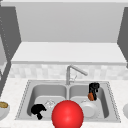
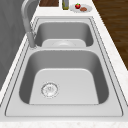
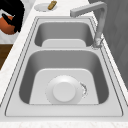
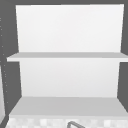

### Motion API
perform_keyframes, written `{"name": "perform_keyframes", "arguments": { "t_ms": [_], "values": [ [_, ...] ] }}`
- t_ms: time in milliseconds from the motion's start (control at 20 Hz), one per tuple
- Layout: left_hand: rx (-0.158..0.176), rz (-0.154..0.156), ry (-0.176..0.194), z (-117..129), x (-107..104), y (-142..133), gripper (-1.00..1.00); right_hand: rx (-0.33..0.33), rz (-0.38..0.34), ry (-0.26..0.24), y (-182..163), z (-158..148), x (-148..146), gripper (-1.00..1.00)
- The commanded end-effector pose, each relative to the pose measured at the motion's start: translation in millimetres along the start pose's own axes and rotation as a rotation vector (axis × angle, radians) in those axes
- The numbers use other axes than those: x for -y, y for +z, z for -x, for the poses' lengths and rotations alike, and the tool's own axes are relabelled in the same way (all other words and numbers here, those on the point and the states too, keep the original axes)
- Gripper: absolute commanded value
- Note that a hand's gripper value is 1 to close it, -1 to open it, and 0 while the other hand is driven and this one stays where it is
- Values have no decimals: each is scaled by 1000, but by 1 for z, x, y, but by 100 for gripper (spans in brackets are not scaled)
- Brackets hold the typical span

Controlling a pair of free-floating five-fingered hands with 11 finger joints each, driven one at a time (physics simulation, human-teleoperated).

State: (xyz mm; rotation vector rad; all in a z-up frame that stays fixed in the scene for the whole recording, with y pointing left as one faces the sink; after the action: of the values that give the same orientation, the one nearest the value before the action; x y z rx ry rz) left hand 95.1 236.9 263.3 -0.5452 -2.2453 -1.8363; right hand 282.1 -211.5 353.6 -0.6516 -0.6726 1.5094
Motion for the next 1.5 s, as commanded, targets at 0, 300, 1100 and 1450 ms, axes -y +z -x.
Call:
{"name": "perform_keyframes", "arguments": {
  "t_ms": [0, 300, 1100, 1450],
  "values": [
    [0, 0, 0, 0, 0, 0, 0, -33, 0, -35, -38, -3, -7, 100],
    [0, 0, 0, 0, 0, 0, 0, -53, 24, -29, -85, -16, -30, 100],
    [0, 0, 0, 0, 0, 0, 0, -72, 138, -36, -147, -24, -146, 100],
    [0, 0, 0, 0, 0, 0, 0, -54, 135, -28, -181, -17, -162, 100]
  ]
}}
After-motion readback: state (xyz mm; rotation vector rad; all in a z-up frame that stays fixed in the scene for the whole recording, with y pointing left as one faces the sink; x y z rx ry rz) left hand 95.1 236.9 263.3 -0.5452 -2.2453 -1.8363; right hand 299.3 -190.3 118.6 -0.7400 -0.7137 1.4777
